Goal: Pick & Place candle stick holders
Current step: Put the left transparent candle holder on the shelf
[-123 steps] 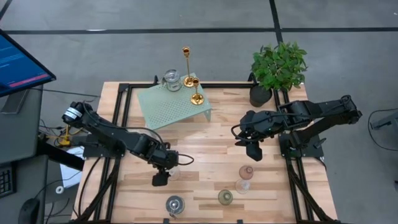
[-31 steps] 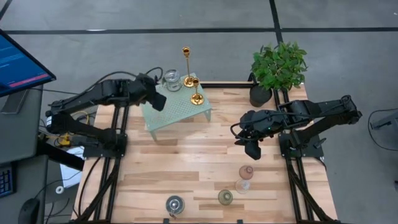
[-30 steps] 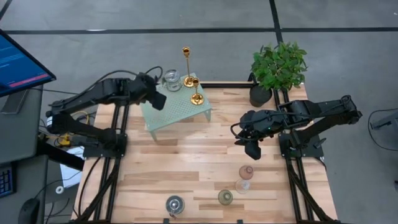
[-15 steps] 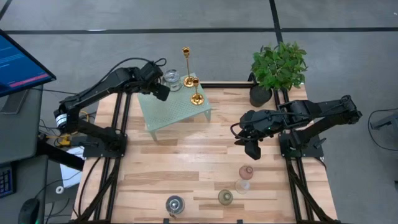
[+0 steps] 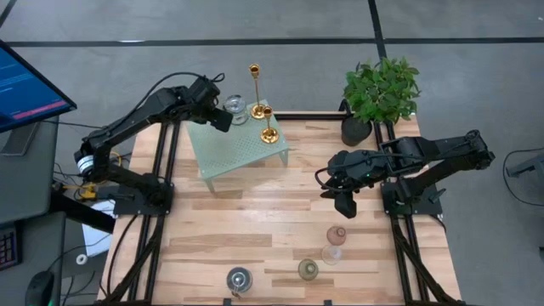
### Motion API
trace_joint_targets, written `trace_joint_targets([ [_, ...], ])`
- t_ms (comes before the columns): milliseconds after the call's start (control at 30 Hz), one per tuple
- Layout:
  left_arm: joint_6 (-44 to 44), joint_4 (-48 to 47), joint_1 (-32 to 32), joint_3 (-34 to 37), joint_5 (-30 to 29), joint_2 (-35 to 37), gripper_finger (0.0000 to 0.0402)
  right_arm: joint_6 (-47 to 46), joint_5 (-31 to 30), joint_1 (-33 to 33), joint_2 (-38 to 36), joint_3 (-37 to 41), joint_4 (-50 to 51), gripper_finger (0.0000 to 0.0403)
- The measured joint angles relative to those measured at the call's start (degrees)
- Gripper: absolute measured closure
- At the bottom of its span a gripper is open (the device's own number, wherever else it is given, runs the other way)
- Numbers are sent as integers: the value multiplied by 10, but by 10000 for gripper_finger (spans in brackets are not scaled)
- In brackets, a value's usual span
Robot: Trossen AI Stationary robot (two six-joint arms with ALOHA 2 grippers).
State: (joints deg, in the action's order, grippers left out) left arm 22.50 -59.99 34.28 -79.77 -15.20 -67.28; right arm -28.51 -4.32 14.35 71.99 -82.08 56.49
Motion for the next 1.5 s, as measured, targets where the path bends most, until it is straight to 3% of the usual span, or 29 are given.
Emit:
trace_joint_targets([
  [1167, 7, 0, 41, -1, 36, -13, 228, 0, 0, 0, 0, 0, 0, 291],
  [1500, 7, -3, 41, 1, 47, -14, 186, 0, 0, 0, 0, 0, 0, 291],
])
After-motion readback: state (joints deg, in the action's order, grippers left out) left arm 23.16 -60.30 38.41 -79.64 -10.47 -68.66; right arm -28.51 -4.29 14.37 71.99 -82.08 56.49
